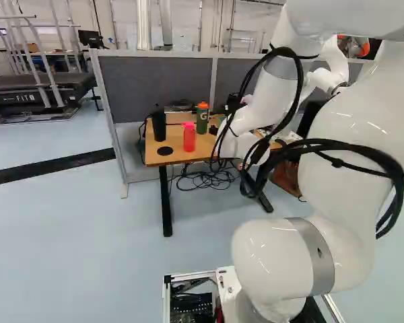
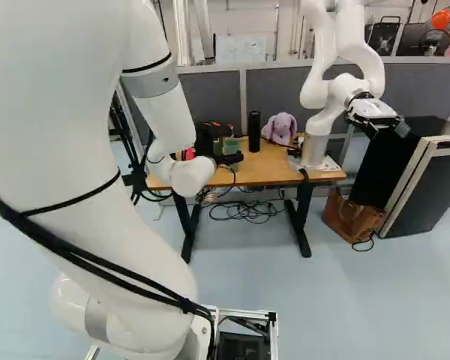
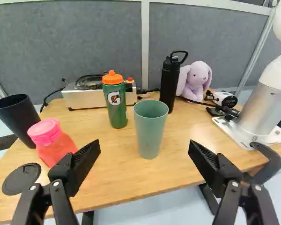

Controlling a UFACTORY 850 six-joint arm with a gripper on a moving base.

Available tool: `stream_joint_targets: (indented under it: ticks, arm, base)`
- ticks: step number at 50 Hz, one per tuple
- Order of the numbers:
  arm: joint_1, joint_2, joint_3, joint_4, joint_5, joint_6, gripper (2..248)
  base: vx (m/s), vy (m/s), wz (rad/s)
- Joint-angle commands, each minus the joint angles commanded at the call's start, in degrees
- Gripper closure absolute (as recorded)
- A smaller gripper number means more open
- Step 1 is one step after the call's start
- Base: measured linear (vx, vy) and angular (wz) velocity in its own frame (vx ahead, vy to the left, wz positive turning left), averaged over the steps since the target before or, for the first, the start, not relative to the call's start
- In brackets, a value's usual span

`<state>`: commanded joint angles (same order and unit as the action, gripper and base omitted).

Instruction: Place the green cup on the table

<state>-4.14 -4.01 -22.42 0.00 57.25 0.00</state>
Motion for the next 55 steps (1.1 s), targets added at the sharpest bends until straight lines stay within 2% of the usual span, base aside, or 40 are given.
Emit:
stream_joint_targets:
  ticks: [55]
  arm:
    - [3.5, 16.7, 14.5, 0.0, -6.0, 0.0, 3]
  base:
    - [0.000, 0.000, 0.000]
